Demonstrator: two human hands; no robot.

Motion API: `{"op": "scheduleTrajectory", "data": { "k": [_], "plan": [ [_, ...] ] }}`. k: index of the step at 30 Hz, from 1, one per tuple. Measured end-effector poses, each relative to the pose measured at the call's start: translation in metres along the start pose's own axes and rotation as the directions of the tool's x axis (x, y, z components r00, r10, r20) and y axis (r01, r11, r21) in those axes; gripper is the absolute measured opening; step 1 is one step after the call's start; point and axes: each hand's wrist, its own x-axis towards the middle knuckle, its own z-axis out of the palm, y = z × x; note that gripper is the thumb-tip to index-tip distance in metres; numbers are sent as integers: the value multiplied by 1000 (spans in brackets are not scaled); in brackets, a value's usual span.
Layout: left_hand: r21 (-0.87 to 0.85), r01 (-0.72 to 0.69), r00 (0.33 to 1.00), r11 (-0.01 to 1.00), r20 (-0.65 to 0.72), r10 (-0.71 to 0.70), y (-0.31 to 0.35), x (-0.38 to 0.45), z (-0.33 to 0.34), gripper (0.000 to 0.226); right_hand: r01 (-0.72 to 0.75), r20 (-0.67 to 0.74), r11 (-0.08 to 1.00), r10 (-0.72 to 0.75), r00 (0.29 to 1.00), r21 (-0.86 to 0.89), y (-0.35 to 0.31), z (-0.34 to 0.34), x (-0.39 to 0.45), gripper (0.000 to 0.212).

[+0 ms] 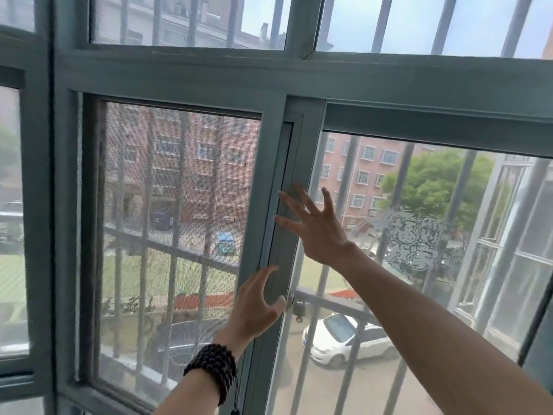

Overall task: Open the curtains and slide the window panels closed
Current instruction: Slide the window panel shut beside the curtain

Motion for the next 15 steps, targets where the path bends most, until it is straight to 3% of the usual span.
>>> {"op": "scheduleTrajectory", "data": {
  "k": [6,10,15],
  "plan": [
    [-6,-27,1000,1000,15,27,10,-4,10,57,-16,10,1000,16,1000,19,12,5,-16,83],
    [6,-55,995,998,89,54,18,-4,19,62,-55,23,992,53,998,114,24,6,-40,71],
    [40,-173,973,984,162,164,35,3,33,68,-166,-12,969,171,985,182,30,10,-70,67]
  ]
}}
